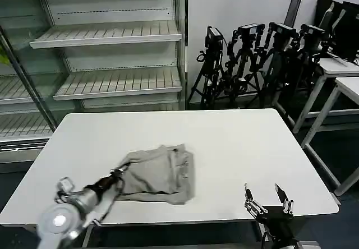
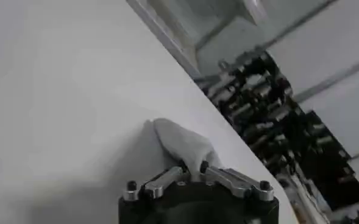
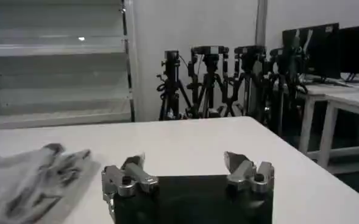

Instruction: Fold and organize the clothes.

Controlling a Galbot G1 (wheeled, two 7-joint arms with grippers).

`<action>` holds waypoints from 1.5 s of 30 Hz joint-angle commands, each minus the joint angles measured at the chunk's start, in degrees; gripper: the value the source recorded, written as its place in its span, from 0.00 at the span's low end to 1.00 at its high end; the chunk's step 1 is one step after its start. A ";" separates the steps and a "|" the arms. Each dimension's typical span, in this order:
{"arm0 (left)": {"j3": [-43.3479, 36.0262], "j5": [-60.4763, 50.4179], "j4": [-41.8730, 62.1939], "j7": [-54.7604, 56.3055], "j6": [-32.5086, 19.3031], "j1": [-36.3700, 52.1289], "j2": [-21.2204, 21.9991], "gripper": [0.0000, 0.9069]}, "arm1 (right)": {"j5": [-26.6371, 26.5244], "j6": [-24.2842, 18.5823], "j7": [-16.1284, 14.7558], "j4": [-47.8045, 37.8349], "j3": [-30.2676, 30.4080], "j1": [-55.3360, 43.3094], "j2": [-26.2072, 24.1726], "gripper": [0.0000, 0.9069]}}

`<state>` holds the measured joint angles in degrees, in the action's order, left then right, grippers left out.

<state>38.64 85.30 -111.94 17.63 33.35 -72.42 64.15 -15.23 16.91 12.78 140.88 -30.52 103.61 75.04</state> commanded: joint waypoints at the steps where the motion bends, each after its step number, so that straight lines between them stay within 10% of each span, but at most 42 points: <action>1: 27.17 4.01 5.90 -0.59 -0.03 -4.13 -14.37 0.04 | -0.31 0.04 0.03 -1.52 2.80 -4.14 0.04 1.00; 7: 30.68 3.63 2.48 -0.24 -0.03 -4.71 -17.83 0.04 | -0.48 0.01 0.00 -2.28 3.61 -5.21 0.16 1.00; 12: 18.71 2.37 -9.01 1.84 -0.13 -1.91 -13.74 0.04 | 0.13 -0.10 -0.06 -1.86 3.60 -4.11 0.78 1.00; 22: -26.34 -20.88 -2.31 2.48 -0.31 15.93 6.89 0.04 | 1.87 -0.83 -0.22 -0.03 2.24 -0.03 2.62 1.00; 37: -40.54 -39.39 23.03 2.95 -1.56 30.43 29.36 0.04 | 0.78 -1.37 -0.21 0.16 0.19 -0.23 2.37 1.00; 38: -40.75 -39.93 23.12 2.57 -1.41 30.53 29.63 0.29 | 0.67 -1.32 -0.21 0.15 0.21 -0.37 2.30 1.00; 39: -40.83 -40.27 23.18 2.30 -1.44 30.67 29.78 0.97 | 0.65 -1.32 -0.20 0.15 0.23 -0.43 2.30 1.00; 45: -41.06 -45.95 23.24 -2.27 -3.87 30.40 29.17 1.00 | 0.61 -1.28 -0.19 0.14 0.77 -0.98 2.15 1.00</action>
<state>4.84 51.33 -95.88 19.42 31.69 -47.05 85.98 -14.46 15.61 12.56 140.89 -29.68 102.78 77.20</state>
